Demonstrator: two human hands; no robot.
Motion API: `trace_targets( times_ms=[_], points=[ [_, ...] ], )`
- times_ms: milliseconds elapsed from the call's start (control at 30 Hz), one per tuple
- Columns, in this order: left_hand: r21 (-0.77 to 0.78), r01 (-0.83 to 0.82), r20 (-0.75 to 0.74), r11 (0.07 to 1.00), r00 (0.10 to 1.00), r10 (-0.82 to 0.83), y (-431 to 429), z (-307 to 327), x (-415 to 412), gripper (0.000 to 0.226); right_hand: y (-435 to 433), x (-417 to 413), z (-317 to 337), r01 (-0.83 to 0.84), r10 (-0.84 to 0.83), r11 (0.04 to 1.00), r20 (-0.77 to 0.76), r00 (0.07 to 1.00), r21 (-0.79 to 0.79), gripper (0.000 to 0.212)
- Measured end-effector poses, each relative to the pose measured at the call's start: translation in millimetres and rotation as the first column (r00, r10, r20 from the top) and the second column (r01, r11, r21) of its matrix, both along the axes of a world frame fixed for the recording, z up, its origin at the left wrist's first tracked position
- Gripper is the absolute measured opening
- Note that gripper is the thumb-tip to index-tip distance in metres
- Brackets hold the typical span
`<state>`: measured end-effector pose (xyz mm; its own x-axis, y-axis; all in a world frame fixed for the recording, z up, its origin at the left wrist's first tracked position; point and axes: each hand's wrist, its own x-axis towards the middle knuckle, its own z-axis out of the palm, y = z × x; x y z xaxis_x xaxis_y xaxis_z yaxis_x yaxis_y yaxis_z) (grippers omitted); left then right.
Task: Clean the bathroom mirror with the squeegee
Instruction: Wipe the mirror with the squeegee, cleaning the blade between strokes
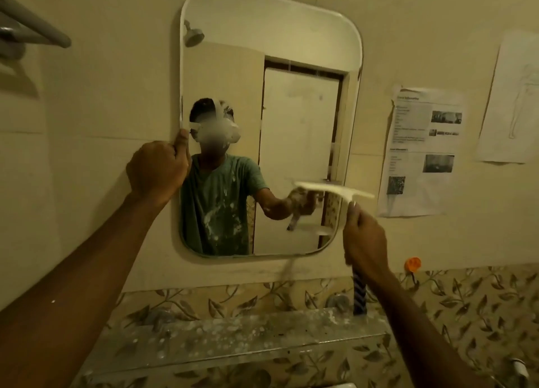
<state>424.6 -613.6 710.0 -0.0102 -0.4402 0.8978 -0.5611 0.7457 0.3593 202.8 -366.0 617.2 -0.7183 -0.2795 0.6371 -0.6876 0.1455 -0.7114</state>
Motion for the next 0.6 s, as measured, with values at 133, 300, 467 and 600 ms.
trace_targets(
  times_ms=[133,300,467,600],
  points=[
    [-0.012,-0.007,0.001,1.0,1.0,0.007,6.6,32.0,8.0,0.07,-6.5,-7.4,97.1,-0.037,0.022,0.99,-0.109,0.994,-0.136,0.051],
    [-0.025,0.071,-0.15,0.997,0.986,-0.074,16.0,85.3,-0.3,0.065,-21.8,-2.2,191.3,-0.025,-0.014,0.981,-0.195,0.981,-0.193,0.054],
    [-0.018,0.131,-0.227,0.991,0.965,-0.132,13.6,128.3,-7.9,0.06,-40.2,-1.0,252.3,0.028,-0.093,0.974,-0.28,0.955,-0.226,0.051],
    [0.002,0.169,-0.235,0.986,0.958,-0.164,4.1,133.3,-10.3,0.056,-52.4,-6.0,281.3,0.01,-0.077,0.97,-0.271,0.959,-0.241,0.051]
  ],
)
